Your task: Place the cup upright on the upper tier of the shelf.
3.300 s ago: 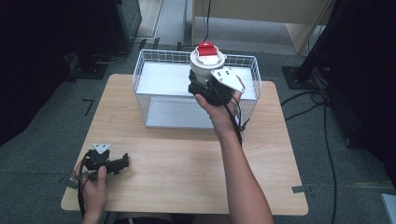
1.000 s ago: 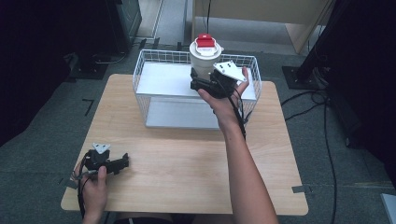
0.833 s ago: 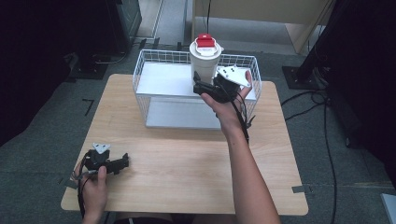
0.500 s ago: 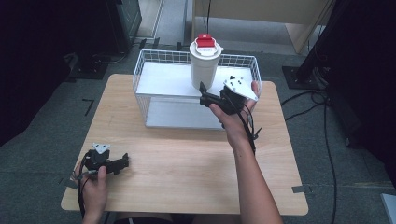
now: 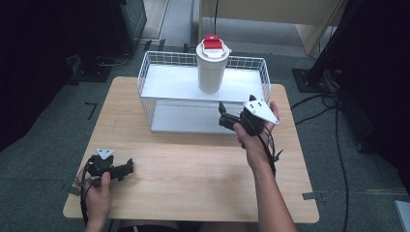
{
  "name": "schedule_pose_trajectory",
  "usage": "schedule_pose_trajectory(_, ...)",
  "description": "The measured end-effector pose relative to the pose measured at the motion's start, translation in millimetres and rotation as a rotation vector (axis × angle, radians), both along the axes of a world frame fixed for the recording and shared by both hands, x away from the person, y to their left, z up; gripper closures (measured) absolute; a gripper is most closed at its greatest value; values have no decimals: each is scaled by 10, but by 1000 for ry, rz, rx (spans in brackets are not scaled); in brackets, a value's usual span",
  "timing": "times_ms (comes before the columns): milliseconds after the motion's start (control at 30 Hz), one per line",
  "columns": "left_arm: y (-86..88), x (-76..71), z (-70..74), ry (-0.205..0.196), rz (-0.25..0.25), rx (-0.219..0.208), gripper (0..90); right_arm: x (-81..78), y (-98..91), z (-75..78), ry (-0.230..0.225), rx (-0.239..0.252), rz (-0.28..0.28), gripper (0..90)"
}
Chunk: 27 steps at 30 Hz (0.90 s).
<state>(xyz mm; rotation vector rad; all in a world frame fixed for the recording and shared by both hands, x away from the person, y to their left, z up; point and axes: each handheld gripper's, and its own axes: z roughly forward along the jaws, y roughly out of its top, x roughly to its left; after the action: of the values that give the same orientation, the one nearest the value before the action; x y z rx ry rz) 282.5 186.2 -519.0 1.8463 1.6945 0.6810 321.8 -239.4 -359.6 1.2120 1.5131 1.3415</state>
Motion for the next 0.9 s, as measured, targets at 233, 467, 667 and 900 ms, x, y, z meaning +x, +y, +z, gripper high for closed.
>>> schedule_pose_trajectory(233, 1, 0, 2, 2, -1, 1, 0, -148, -143, -162, 13, -8, -18, 0)
schedule_pose_trajectory(467, 1, 0, 0, 0, -1, 0, 0, -247, -318, -289, 35, -6, -47, 0)
schedule_pose_trajectory(667, 2, -1, 1, 3, -3, 1, 0, -340, -456, -447, 65, -9, -61, 0)
schedule_pose_trajectory(900, 2, -1, 1, 2, -2, 1, 0, -445, -629, -635, 94, -21, -100, 2)
